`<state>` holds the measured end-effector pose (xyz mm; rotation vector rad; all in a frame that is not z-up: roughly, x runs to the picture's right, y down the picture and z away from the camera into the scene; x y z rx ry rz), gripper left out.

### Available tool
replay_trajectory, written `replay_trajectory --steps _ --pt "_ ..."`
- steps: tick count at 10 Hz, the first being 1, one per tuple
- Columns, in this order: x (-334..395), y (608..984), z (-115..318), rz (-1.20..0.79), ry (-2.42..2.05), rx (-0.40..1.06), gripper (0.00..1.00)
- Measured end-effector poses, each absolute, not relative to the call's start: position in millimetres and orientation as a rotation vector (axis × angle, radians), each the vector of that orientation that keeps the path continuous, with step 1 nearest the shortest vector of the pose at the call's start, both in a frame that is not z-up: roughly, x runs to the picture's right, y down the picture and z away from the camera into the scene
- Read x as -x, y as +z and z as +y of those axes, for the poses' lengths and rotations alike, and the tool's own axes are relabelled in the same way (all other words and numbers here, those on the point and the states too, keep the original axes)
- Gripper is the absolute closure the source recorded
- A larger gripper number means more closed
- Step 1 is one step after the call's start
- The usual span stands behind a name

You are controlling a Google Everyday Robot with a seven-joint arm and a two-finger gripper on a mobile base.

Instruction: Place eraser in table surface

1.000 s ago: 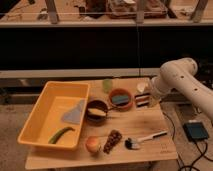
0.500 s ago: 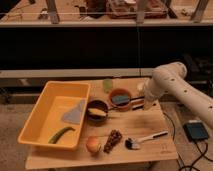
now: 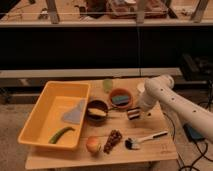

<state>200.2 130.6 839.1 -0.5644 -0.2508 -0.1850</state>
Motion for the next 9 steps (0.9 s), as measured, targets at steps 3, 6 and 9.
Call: replay_trajectory --steps 3,6,9 --pt "-199.6 849.6 146.7 -0.247 -0.175 0.6 1.0" --pt "-199.4 857.5 158.7 -0.235 -0.157 0.622 0.81" --pt "-196.2 861.3 164.8 -0.224 -0.16 0.636 0.52"
